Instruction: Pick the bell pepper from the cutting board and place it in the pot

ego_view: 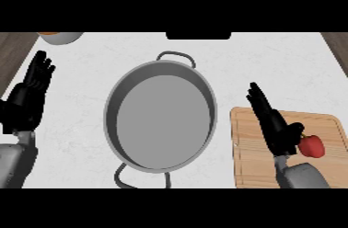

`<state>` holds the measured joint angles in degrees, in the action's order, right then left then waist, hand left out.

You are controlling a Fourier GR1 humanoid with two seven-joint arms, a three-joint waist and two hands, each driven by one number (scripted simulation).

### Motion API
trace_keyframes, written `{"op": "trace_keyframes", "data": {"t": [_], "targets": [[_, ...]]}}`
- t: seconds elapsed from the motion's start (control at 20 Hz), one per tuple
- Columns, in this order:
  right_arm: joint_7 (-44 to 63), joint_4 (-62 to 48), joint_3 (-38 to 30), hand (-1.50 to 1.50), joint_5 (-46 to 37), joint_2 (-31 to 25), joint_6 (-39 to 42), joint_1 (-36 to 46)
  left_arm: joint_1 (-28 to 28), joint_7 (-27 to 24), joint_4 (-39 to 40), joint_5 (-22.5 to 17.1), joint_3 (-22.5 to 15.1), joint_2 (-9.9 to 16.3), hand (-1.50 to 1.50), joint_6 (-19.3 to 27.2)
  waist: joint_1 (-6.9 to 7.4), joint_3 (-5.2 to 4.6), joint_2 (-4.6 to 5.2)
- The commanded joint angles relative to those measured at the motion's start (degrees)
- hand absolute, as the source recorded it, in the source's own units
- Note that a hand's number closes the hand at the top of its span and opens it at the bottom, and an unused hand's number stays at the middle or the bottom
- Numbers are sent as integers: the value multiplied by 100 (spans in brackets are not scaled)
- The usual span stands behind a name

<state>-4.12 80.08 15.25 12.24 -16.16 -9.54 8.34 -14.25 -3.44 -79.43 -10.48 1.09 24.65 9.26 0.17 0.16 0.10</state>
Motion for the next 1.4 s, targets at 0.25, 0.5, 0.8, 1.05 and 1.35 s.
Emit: {"op": "trace_keyframes", "data": {"t": [0.25,0.5,0.8,1.05,1.35], "targets": [[-975,453,-391,150,-1294,-1190,-496,-325,943,856,434,846,-87,627,0,336,-65,-10,-56],[-1673,386,-1388,-150,-2531,-1061,-3189,-569,1056,1508,607,636,-176,346,0,362,-347,7,-80],[-1498,1567,-725,-150,-3831,-676,-4113,-2067,836,1946,392,800,-332,205,0,392,-135,-25,-31],[102,2076,-994,-150,-5026,-1392,-3597,-3094,978,2337,-126,856,-320,397,0,454,-158,-49,-36],[2067,3156,-1087,-150,-6202,-1706,-2047,-3676,996,2213,0,844,-276,380,0,383,-107,-72,3]]}}
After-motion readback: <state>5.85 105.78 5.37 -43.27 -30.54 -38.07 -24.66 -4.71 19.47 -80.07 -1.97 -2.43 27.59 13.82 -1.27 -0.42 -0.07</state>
